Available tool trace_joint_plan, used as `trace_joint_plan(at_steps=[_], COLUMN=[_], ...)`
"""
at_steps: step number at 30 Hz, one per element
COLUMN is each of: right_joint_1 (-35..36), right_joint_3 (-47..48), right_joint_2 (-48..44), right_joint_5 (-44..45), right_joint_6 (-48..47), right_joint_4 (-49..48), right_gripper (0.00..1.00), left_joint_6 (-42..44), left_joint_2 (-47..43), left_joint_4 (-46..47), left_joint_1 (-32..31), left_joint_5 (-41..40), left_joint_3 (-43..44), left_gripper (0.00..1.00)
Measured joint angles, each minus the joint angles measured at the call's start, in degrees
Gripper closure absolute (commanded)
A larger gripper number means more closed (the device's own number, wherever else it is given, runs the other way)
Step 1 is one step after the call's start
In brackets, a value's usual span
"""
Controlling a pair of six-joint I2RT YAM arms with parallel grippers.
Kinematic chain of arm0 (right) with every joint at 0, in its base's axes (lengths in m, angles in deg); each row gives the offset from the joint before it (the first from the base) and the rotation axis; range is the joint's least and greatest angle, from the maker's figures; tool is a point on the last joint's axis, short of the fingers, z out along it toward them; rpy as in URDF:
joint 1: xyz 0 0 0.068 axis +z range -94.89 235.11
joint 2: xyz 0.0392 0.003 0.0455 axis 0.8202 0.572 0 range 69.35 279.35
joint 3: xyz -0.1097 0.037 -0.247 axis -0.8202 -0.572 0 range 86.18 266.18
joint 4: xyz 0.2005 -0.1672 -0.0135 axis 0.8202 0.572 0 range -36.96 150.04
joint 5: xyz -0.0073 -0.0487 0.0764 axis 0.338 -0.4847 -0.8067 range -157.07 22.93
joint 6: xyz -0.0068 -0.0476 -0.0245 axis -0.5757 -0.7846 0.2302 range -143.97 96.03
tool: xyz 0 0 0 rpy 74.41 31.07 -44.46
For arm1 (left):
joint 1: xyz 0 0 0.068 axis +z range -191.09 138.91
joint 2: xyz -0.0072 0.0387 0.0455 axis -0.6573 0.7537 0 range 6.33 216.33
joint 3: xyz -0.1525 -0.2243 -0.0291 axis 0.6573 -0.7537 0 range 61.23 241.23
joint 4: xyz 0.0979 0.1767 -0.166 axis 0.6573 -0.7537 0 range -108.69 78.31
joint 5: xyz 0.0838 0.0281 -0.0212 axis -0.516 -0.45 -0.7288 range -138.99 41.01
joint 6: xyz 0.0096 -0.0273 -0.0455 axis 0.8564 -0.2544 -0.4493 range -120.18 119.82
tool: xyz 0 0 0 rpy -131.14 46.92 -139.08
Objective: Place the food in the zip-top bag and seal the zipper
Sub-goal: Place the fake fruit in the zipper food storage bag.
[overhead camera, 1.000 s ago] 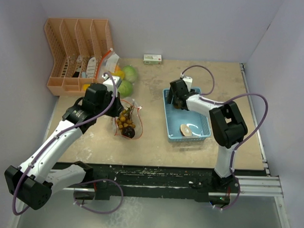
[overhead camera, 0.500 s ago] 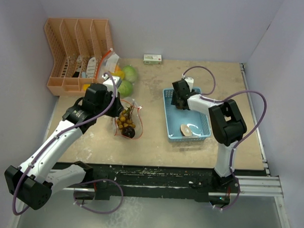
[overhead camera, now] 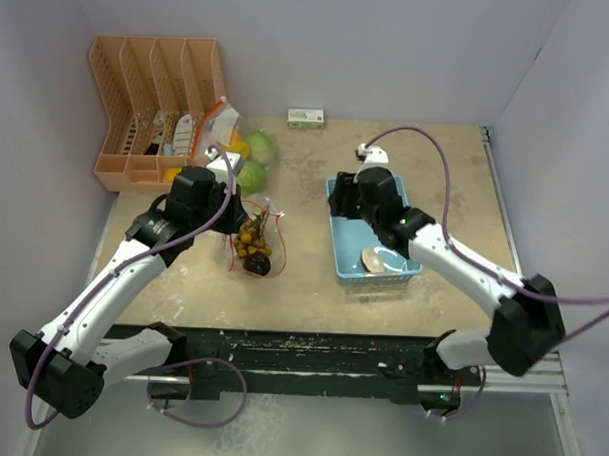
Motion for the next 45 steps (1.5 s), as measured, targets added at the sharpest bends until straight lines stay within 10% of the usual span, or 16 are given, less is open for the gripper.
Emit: trace_joint_plan(at_steps=[9, 20, 32, 45], right_joint_1=[21.4, 25.6, 25.9, 27.1], right_joint_3=[-3.8, -0.6, 14.3, 11.0], right_joint_2=[-17.7, -2.3, 10.5, 0.3], right_joint_5=[-11.5, -16.3, -6.3, 1.1], right_joint_6=[-2.1, -2.5, -3.0, -3.1], right_joint_4=[-7.7, -12.2, -5.6, 1.0], right_gripper=[0.67, 0.65, 0.0, 0.0], left_joint_6=[0.0, 0.0, 0.0, -0.3], left_joint_2=[1.1, 1.2, 1.3, 1.4], left_joint_4=[0.0, 0.0, 0.1, 0.0], left_joint_1=[0.0, 0.0, 0.3, 0.0], left_joint_5=[0.0, 0.0, -0.2, 0.2], left_joint_3=[0.0, 0.0, 0.1, 0.1], left_gripper=[1.0, 1.0, 1.0, 1.0])
